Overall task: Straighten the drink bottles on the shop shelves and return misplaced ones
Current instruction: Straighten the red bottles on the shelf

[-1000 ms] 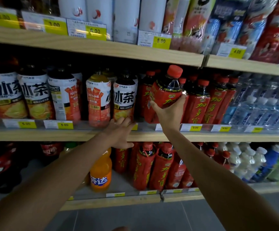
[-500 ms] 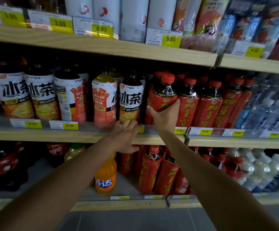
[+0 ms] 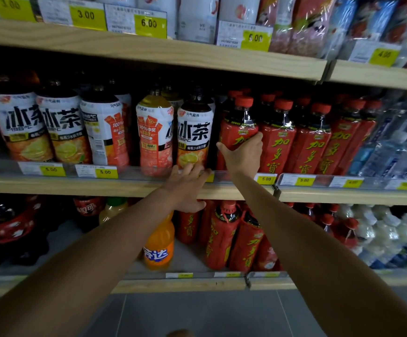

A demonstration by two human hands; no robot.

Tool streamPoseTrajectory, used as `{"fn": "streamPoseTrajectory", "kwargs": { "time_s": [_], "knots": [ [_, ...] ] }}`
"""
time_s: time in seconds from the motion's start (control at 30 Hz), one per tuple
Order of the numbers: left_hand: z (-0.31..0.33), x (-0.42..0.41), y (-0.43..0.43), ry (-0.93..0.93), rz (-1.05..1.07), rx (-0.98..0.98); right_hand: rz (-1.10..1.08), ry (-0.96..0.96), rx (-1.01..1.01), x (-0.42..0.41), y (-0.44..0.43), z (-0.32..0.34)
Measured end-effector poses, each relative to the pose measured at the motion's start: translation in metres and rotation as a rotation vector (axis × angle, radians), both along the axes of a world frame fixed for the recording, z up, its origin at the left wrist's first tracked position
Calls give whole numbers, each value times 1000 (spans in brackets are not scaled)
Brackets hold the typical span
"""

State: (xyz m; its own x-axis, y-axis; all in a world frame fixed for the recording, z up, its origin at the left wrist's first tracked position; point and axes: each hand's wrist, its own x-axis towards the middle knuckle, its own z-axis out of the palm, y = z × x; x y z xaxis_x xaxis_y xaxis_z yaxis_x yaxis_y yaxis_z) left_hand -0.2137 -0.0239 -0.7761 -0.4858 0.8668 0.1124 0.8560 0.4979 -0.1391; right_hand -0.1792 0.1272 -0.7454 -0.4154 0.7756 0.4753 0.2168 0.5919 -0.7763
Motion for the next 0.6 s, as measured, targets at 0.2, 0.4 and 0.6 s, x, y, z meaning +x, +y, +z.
{"fn": "streamPoseTrajectory", "kwargs": {
  "time_s": [0.2,0.4,0.6],
  "knots": [
    [7,9,3,-75,40,-20,69,-198,70,15,5,9],
    [14,17,6,-143,111,-72,55,-372,240,37,17,17],
    [17,21,13,-89,155,-60,108,-481,435,64,23,5]
  ]
}}
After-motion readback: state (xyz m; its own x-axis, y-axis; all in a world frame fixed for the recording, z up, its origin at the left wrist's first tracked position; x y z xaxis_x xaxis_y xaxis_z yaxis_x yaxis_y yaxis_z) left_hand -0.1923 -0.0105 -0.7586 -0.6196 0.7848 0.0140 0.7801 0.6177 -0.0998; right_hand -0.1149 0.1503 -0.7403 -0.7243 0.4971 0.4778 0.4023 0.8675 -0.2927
